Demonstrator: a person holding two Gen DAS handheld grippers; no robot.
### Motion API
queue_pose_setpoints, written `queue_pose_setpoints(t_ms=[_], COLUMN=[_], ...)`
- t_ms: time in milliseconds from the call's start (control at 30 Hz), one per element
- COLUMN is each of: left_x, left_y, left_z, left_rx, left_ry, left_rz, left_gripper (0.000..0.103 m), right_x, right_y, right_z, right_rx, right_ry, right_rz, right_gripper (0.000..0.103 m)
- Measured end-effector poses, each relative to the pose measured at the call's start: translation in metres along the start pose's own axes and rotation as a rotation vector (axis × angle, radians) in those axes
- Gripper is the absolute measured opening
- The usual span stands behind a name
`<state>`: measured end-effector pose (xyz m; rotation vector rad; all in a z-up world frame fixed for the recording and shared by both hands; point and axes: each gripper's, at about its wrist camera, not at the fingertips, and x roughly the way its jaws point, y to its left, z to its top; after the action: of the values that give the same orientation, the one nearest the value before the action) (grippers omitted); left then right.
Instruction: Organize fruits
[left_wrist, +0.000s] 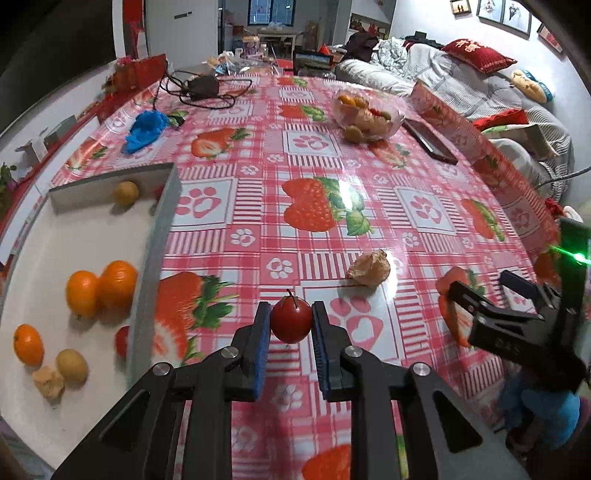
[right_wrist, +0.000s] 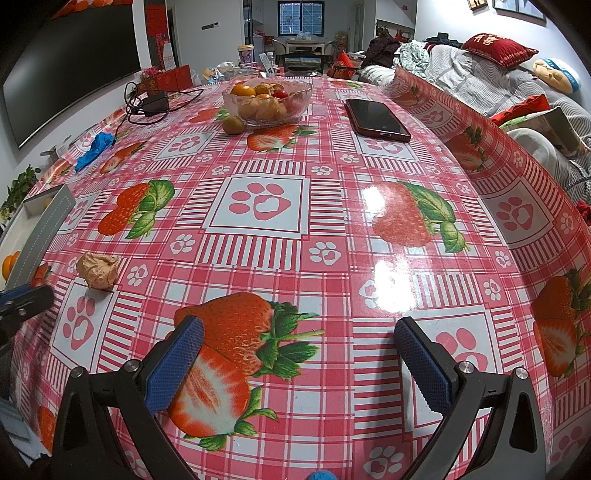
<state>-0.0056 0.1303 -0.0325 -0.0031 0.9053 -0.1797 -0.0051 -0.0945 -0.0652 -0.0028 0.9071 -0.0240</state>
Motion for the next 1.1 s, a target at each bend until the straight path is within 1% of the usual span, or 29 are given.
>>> queue_pose_setpoints(t_ms=[100, 133, 200, 333, 433, 533, 567, 600, 633, 700, 733, 767, 800, 833, 1000, 1100], left_x=[-0.014, -0.018, -0.023, -0.031, -0.037, -0.042, -0.043, -0.044, -0.044, -0.045, -0.046, -0.047, -0.047, -0.047, -0.050, -0.052], left_y=[0.008, 0.011, 0.018, 0.029, 0.038, 0.048, 0.052, 0.056, 0.058, 0.063, 0.064, 0.065, 0.066, 0.066, 0.069, 0.071], left_z=[-0.002, -0.002, -0.003, -0.005, -0.006, -0.008, -0.009, -0.009, -0.010, -0.011, -0.012, -0.013, -0.013, -0.014, -0.018, -0.019], left_rx=[-0.001, -0.005, -0.018, -0.031, -0.049, -0.069, -0.077, -0.084, -0.090, -0.098, -0.099, -0.099, -0.099, -0.100, -0.115, -0.119], left_ry=[-0.026, -0.032, -0.034, -0.040, -0.049, -0.057, -0.056, -0.054, -0.053, -0.053, -0.055, -0.057, -0.058, -0.057, -0.058, -0.061], left_rz=[0.003, 0.002, 0.001, 0.017, 0.022, 0.037, 0.040, 0.043, 0.045, 0.052, 0.056, 0.059, 0.063, 0.064, 0.060, 0.058], left_gripper=[0.024, 0.024, 0.024, 0.024, 0.024, 0.024, 0.024, 0.024, 0.024, 0.024, 0.024, 0.024, 0.024, 0.024, 0.024, 0.024], right_x=[0.001, 0.000, -0.007, -0.011, -0.006, 0.002, 0.005, 0.007, 0.012, 0.018, 0.019, 0.018, 0.017, 0.016, 0.012, 0.005], right_y=[0.002, 0.005, 0.017, 0.052, 0.077, 0.095, 0.100, 0.106, 0.112, 0.121, 0.123, 0.125, 0.127, 0.127, 0.107, 0.101], right_z=[0.008, 0.010, 0.015, 0.027, 0.038, 0.047, 0.047, 0.047, 0.048, 0.046, 0.044, 0.042, 0.041, 0.041, 0.042, 0.040], right_rx=[0.016, 0.030, 0.034, -0.034, -0.089, -0.114, -0.126, -0.141, -0.158, -0.176, -0.186, -0.198, -0.215, -0.218, -0.125, -0.111], right_ry=[0.063, 0.080, 0.062, 0.051, 0.052, 0.060, 0.061, 0.065, 0.080, 0.111, 0.104, 0.094, 0.083, 0.082, 0.106, 0.113], right_rz=[-0.006, 0.020, 0.123, 0.211, 0.219, 0.236, 0.235, 0.237, 0.240, 0.242, 0.226, 0.210, 0.192, 0.197, 0.277, 0.281], right_gripper=[0.103, 0.103, 0.103, 0.103, 0.103, 0.103, 0.100, 0.090, 0.086, 0.071, 0.070, 0.058, 0.041, 0.032, 0.032, 0.032])
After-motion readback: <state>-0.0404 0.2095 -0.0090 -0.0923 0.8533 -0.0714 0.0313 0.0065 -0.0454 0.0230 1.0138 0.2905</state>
